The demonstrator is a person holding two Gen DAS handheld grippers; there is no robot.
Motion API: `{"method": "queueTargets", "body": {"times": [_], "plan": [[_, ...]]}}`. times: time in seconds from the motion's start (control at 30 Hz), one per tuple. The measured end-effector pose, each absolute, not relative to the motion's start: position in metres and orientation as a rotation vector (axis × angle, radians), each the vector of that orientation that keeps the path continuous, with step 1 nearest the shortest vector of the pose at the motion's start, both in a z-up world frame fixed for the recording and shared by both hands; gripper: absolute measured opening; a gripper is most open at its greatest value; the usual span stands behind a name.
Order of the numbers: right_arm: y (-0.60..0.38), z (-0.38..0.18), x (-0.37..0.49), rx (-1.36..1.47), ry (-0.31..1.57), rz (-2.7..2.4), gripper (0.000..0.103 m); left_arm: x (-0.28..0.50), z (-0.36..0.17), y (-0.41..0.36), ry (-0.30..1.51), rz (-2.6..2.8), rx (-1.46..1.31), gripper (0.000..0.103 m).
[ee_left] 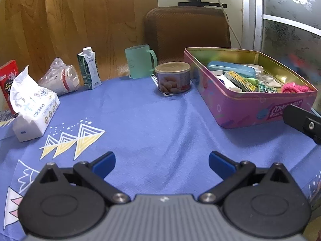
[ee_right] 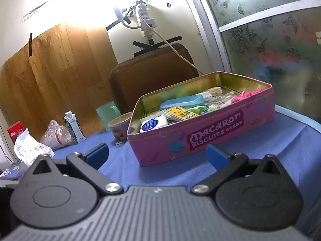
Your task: Organize soft objects
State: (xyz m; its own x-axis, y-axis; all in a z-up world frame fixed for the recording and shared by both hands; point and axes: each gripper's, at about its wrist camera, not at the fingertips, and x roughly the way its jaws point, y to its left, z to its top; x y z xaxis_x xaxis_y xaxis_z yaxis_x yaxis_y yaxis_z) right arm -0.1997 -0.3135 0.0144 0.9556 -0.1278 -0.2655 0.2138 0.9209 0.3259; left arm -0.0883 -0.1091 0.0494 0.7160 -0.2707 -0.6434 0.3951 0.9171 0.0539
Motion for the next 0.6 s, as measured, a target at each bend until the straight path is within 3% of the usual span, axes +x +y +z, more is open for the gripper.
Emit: {"method": "queueTargets", "body": {"times": [0.6], "plan": [[-0.3045,0.0218,-0.2031,0.285,0.193,-0.206,0.103,-0.0942,0.0571,-0.1064,0.675,-0.462,0.108,0.103]]}}
